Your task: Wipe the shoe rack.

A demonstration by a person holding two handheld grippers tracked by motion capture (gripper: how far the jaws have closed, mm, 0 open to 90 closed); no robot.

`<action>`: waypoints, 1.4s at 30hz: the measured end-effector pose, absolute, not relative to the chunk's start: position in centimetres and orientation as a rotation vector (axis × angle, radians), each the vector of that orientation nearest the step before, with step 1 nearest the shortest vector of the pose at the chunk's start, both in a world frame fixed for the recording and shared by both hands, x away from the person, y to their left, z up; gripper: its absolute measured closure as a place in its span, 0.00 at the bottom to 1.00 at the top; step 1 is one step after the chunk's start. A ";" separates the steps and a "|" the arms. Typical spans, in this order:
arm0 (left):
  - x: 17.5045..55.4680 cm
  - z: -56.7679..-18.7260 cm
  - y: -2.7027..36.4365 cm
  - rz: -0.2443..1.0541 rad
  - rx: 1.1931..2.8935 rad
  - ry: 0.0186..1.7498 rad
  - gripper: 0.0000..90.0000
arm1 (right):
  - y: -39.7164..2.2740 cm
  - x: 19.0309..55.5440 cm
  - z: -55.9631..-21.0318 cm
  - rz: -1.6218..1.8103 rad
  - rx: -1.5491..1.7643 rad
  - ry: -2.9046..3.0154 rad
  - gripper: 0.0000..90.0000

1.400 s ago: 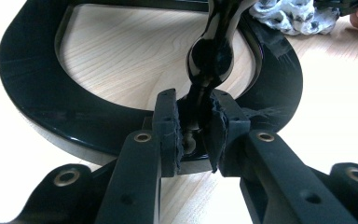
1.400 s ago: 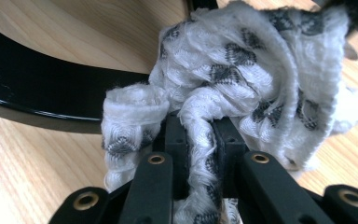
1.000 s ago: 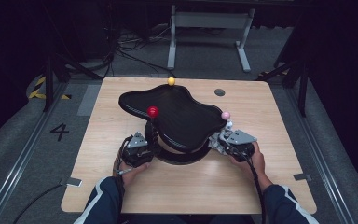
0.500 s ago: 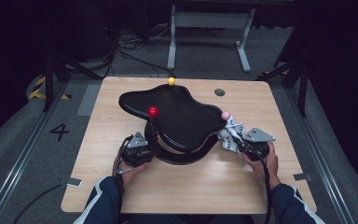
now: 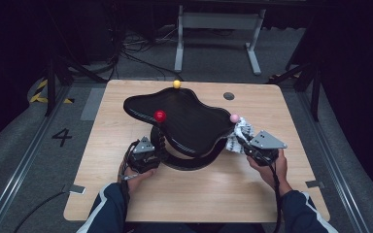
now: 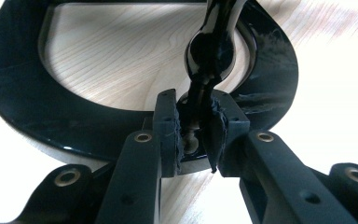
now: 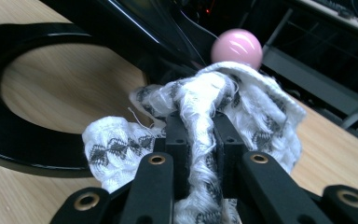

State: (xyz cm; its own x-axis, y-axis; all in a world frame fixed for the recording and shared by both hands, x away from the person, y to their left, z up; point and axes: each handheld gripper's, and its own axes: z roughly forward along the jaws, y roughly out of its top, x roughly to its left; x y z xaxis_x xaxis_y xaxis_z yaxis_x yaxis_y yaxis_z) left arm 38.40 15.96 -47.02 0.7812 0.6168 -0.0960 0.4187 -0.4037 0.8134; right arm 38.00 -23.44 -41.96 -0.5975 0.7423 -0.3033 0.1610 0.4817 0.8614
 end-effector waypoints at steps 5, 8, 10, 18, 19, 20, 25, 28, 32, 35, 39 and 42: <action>38.4 -47.0 15.8 0.273 2.064 0.773 0.83 | -22.4 37.3 -41.2 1.124 0.652 2.053 0.89; 38.4 -47.0 15.7 0.271 2.059 0.770 0.83 | -21.7 36.6 -40.6 1.134 0.574 2.051 0.89; 38.4 -47.0 15.7 0.271 2.061 0.768 0.83 | -21.2 36.1 -40.3 1.140 0.530 2.051 0.89; 38.5 -47.0 15.7 0.265 2.060 0.765 0.83 | -19.8 34.4 -39.1 1.173 0.409 2.057 0.89; 38.5 -47.0 15.8 0.266 2.062 0.764 0.83 | -19.6 34.3 -39.1 1.177 0.399 2.054 0.89; 38.5 -47.0 15.8 0.266 2.062 0.764 0.83 | -19.6 34.3 -39.1 1.177 0.399 2.054 0.89; 38.5 -47.0 15.8 0.267 2.065 0.765 0.83 | -19.2 33.0 -38.3 1.207 0.334 2.049 0.88; 38.5 -47.0 15.7 0.268 2.063 0.765 0.83 | -19.1 32.2 -37.8 1.228 0.289 2.047 0.88; 38.5 -46.9 15.8 0.271 2.074 0.761 0.83 | -19.1 31.3 -37.4 1.264 0.245 2.040 0.88; 38.5 -47.0 15.8 0.267 2.071 0.766 0.83 | -18.9 30.8 -37.2 1.272 0.215 2.035 0.88; 38.6 -47.0 15.8 0.269 2.067 0.758 0.83 | -19.0 31.3 -37.5 1.277 0.222 2.039 0.88; 38.6 -47.0 15.7 0.266 2.065 0.755 0.83 | -19.1 31.6 -37.7 1.272 0.237 2.042 0.88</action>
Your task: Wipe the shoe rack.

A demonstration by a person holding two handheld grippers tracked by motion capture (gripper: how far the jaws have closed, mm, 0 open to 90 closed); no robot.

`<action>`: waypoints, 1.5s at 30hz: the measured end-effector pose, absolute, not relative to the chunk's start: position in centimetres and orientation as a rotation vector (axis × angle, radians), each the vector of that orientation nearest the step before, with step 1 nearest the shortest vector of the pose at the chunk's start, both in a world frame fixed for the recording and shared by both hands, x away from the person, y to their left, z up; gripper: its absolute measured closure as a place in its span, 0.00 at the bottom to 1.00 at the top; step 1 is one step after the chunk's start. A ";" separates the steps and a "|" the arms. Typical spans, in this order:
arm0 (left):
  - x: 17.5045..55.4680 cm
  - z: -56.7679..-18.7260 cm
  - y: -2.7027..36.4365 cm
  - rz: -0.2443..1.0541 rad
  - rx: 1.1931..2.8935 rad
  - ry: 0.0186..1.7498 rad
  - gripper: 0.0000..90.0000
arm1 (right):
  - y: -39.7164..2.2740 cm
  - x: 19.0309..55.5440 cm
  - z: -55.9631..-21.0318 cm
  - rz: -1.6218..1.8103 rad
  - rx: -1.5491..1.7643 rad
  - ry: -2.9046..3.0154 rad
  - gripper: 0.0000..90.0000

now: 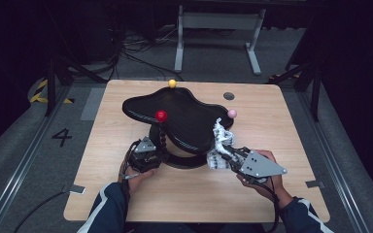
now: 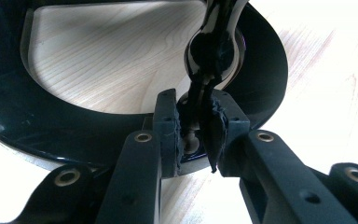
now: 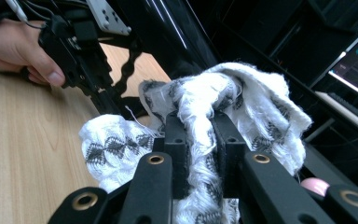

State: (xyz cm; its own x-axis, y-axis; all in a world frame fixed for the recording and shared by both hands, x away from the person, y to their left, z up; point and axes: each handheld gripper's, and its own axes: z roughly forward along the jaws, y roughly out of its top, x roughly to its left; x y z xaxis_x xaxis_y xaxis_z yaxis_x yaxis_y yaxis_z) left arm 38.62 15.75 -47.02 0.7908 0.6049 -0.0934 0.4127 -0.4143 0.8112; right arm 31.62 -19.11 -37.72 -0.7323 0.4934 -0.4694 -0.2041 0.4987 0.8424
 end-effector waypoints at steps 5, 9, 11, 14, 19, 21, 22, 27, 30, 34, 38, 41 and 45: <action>38.7 -47.0 15.8 0.257 2.066 0.754 0.83 | -19.7 33.2 -38.7 1.235 0.319 2.068 0.88; 38.7 -47.0 15.8 0.245 2.067 0.758 0.83 | -20.2 34.7 -39.5 1.200 0.383 2.086 0.88; 38.7 -47.0 15.8 0.244 2.067 0.757 0.83 | -20.6 35.5 -40.1 1.180 0.417 2.089 0.88; 38.8 -47.0 15.9 0.253 2.078 0.745 0.83 | -21.2 36.8 -40.9 1.139 0.469 2.098 0.88; 38.9 -47.0 15.8 0.252 2.074 0.735 0.83 | -22.2 38.6 -41.9 1.096 0.551 2.097 0.88; 38.9 -47.1 15.7 0.236 2.060 0.744 0.83 | -22.6 39.4 -42.3 1.083 0.591 2.098 0.88; 38.9 -47.1 15.8 0.240 2.062 0.743 0.83 | -22.7 39.7 -42.4 1.070 0.604 2.098 0.88; 39.0 -47.1 15.7 0.227 2.064 0.743 0.83 | -23.1 41.1 -43.0 1.028 0.665 2.093 0.88; 39.1 -47.0 15.8 0.237 2.073 0.740 0.83 | -23.2 41.5 -43.0 1.035 0.675 2.084 0.88; 39.2 -47.1 15.7 0.229 2.061 0.745 0.83 | -22.8 41.4 -42.8 1.029 0.633 2.075 0.88; 39.3 -47.1 15.7 0.238 2.067 0.735 0.83 | -22.3 40.3 -42.0 1.058 0.567 2.068 0.88; 39.3 -47.1 15.7 0.226 2.061 0.743 0.83 | -21.8 39.1 -41.1 1.085 0.487 2.059 0.88; 39.3 -47.1 15.7 0.225 2.064 0.744 0.83 | -21.0 37.8 -40.2 1.121 0.413 2.052 0.88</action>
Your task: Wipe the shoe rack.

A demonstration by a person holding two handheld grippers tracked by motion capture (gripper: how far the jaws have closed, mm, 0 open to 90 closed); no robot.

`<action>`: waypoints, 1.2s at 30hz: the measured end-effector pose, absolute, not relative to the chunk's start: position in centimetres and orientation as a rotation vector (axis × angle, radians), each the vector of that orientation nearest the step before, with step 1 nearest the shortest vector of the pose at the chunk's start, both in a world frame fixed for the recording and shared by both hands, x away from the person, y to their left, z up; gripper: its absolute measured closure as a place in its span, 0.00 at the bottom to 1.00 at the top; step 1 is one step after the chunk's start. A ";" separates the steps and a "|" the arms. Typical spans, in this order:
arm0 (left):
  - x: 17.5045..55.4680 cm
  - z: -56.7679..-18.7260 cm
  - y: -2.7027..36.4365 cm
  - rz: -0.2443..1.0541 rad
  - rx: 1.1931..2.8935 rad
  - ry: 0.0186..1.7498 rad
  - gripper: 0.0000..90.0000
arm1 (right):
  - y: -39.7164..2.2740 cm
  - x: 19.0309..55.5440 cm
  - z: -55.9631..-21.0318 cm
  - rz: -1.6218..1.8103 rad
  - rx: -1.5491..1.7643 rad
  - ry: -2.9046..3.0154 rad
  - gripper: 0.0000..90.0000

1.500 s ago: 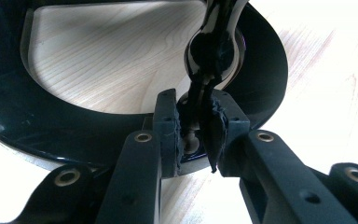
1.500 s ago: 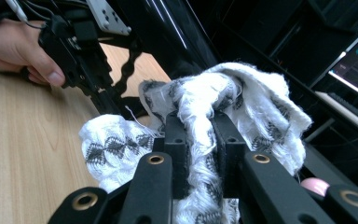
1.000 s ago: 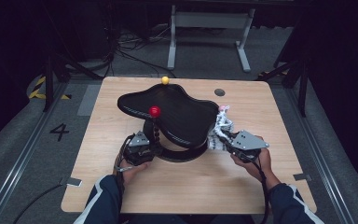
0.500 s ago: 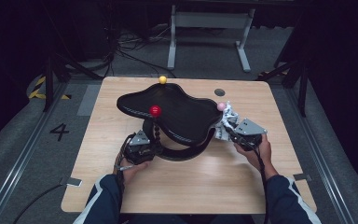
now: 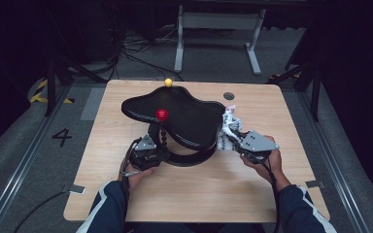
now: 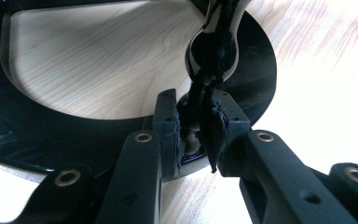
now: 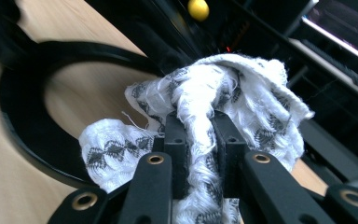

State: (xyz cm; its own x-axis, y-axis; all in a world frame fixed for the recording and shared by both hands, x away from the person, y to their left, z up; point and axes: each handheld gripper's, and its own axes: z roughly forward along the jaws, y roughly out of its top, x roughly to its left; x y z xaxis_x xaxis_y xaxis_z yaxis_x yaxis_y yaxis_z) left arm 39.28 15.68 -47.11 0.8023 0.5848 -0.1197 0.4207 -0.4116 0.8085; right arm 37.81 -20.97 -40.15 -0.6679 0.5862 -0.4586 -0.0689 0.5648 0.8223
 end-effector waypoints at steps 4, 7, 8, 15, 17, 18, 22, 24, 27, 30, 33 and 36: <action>39.3 -47.1 15.7 0.226 2.064 0.744 0.83 | -20.2 36.4 -39.3 1.143 0.331 2.046 0.88; 39.3 -47.1 15.7 0.226 2.064 0.743 0.83 | -20.0 35.4 -38.8 1.162 0.283 2.040 0.88; 39.3 -47.1 15.7 0.226 2.064 0.743 0.83 | -20.0 35.2 -38.6 1.166 0.267 2.037 0.87; 39.4 -47.1 15.8 0.227 2.067 0.747 0.83 | -19.6 33.4 -37.4 1.222 0.164 2.021 0.87; 39.4 -47.1 15.9 0.228 2.071 0.749 0.83 | -19.5 33.0 -37.1 1.231 0.135 2.019 0.87; 39.4 -47.1 15.9 0.231 2.069 0.752 0.83 | -19.4 32.9 -37.0 1.237 0.125 2.016 0.87; 39.4 -47.1 15.9 0.230 2.068 0.753 0.83 | -19.2 32.5 -36.8 1.238 0.098 2.016 0.87; 39.4 -47.1 16.0 0.228 2.066 0.751 0.83 | -19.2 32.7 -37.0 1.237 0.106 2.019 0.86; 39.5 -47.1 16.0 0.225 2.063 0.747 0.83 | -19.4 33.4 -37.5 1.226 0.142 2.032 0.86; 39.5 -47.1 16.0 0.227 2.063 0.747 0.83 | -19.6 34.3 -38.1 1.204 0.187 2.038 0.86; 39.5 -47.2 16.0 0.220 2.059 0.749 0.83 | -20.0 35.6 -39.0 1.173 0.250 2.052 0.87; 39.5 -47.1 16.0 0.221 2.061 0.746 0.83 | -20.3 36.8 -39.6 1.165 0.302 2.068 0.87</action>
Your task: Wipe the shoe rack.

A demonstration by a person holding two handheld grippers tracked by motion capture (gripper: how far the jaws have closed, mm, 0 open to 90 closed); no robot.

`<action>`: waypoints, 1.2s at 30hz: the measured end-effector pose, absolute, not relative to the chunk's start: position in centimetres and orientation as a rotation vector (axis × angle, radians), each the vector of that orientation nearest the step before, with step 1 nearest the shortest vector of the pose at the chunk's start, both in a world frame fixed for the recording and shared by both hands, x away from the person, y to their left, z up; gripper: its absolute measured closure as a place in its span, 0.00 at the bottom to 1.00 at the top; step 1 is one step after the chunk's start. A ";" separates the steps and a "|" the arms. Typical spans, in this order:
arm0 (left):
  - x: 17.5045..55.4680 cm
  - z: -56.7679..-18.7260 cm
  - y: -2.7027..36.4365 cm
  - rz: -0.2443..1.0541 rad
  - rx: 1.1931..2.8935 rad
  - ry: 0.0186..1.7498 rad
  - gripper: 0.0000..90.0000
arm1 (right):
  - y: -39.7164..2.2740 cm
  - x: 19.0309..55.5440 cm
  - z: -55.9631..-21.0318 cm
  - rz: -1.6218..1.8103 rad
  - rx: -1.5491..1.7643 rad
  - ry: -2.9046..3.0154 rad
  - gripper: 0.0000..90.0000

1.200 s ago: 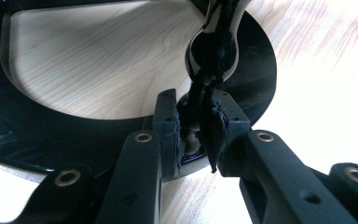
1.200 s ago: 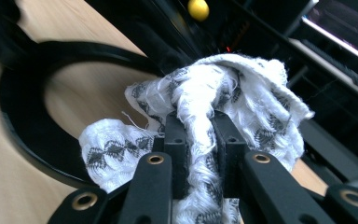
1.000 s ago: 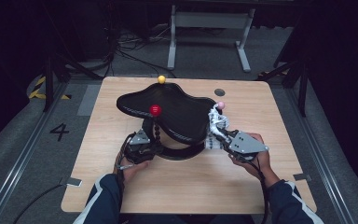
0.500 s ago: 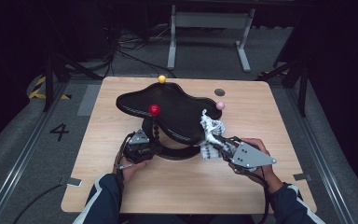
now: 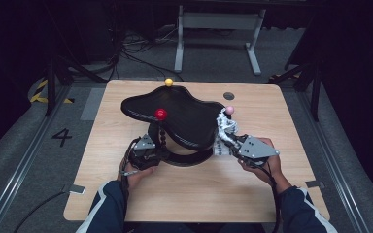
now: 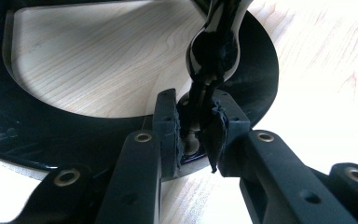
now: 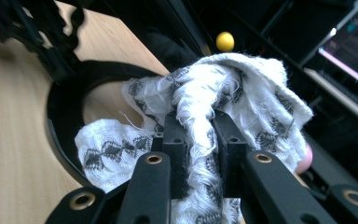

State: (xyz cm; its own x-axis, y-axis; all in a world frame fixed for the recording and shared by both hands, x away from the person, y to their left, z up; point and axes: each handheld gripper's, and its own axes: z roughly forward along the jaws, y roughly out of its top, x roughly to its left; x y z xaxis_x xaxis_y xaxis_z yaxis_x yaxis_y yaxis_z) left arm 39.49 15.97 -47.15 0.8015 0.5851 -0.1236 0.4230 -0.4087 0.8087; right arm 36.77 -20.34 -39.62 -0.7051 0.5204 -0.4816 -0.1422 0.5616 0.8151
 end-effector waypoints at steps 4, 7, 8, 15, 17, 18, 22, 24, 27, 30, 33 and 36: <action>39.5 -47.2 16.0 0.219 2.060 0.745 0.83 | -20.8 38.1 -40.7 1.120 0.352 2.089 0.87; 39.5 -47.2 16.0 0.218 2.058 0.745 0.83 | -21.2 39.0 -41.3 1.095 0.392 2.103 0.87; 39.5 -47.2 16.0 0.215 2.061 0.747 0.83 | -21.4 39.3 -41.4 1.086 0.402 2.107 0.87; 39.6 -47.2 16.0 0.213 2.063 0.744 0.83 | -22.2 41.3 -42.2 1.017 0.521 2.115 0.87; 39.6 -47.2 16.0 0.213 2.063 0.744 0.83 | -22.6 42.0 -42.8 0.980 0.566 2.126 0.87; 39.6 -47.2 16.0 0.214 2.064 0.742 0.83 | -22.7 42.3 -43.1 0.971 0.579 2.133 0.87; 39.6 -47.2 16.0 0.213 2.064 0.742 0.83 | -23.4 43.0 -43.8 0.940 0.638 2.150 0.87; 39.6 -47.2 16.0 0.214 2.064 0.740 0.83 | -23.6 43.1 -43.7 0.969 0.658 2.142 0.87; 39.6 -47.2 16.0 0.218 2.068 0.737 0.83 | -23.6 42.8 -43.5 0.985 0.648 2.132 0.87; 39.6 -47.2 16.0 0.218 2.068 0.737 0.83 | -23.2 42.0 -42.8 1.008 0.594 2.125 0.86; 39.6 -47.2 15.9 0.215 2.064 0.742 0.83 | -22.6 40.7 -41.8 1.043 0.509 2.111 0.86; 39.6 -47.2 15.9 0.215 2.065 0.742 0.83 | -22.0 39.5 -41.1 1.068 0.433 2.099 0.86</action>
State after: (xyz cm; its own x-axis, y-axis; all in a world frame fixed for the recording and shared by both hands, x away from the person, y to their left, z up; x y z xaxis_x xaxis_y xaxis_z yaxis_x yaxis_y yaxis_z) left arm 39.57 15.93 -47.16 0.8047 0.5803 -0.1256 0.4230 -0.4119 0.8071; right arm 39.52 -22.00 -41.13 -0.6769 0.5780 -0.4558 -0.0282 0.5984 0.8007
